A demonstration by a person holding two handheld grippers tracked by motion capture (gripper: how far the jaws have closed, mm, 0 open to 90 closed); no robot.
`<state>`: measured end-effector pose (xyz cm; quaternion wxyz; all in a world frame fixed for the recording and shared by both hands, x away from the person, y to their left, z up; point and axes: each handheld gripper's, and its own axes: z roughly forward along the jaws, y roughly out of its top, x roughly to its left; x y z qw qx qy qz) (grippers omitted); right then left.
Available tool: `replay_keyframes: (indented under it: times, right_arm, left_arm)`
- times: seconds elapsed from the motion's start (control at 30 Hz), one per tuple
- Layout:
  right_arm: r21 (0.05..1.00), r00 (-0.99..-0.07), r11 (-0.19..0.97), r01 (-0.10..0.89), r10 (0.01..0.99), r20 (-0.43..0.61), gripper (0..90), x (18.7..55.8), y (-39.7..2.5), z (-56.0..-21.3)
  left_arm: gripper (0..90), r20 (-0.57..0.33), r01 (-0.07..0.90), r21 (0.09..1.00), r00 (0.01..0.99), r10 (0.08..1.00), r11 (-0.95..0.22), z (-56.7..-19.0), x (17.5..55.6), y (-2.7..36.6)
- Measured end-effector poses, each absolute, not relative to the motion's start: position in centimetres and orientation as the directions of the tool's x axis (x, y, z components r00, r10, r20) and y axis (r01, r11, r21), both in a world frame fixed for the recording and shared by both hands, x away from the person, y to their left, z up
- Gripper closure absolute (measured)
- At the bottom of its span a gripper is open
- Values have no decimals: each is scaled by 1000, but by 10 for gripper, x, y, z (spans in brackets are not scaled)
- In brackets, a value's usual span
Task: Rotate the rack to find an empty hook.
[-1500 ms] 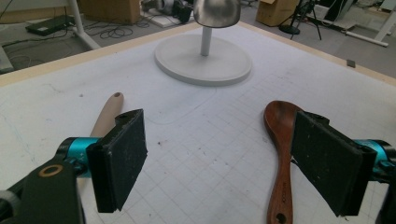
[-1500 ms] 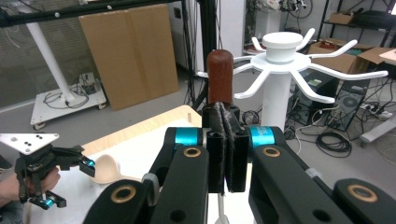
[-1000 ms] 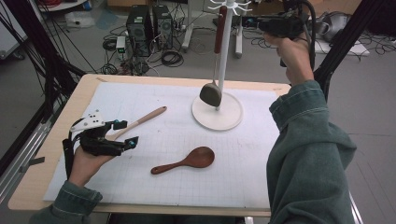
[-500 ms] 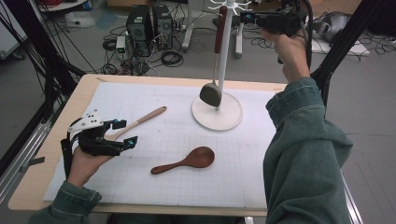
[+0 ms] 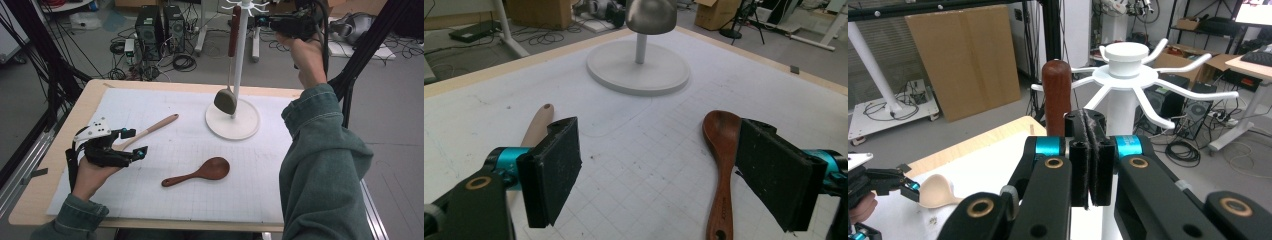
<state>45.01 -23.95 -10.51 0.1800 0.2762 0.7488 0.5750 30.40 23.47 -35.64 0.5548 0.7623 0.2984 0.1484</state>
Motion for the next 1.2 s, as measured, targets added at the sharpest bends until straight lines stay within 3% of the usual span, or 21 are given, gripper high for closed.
replay_keyframes:
  times: [1.2]
  right_arm:
    - [960, -769, 205, 191, 639, 17, 900, 441, -221, -110]
  left_arm:
    - [194, -100, 286, 935, 781, 617, -211, -355, 302, 232]
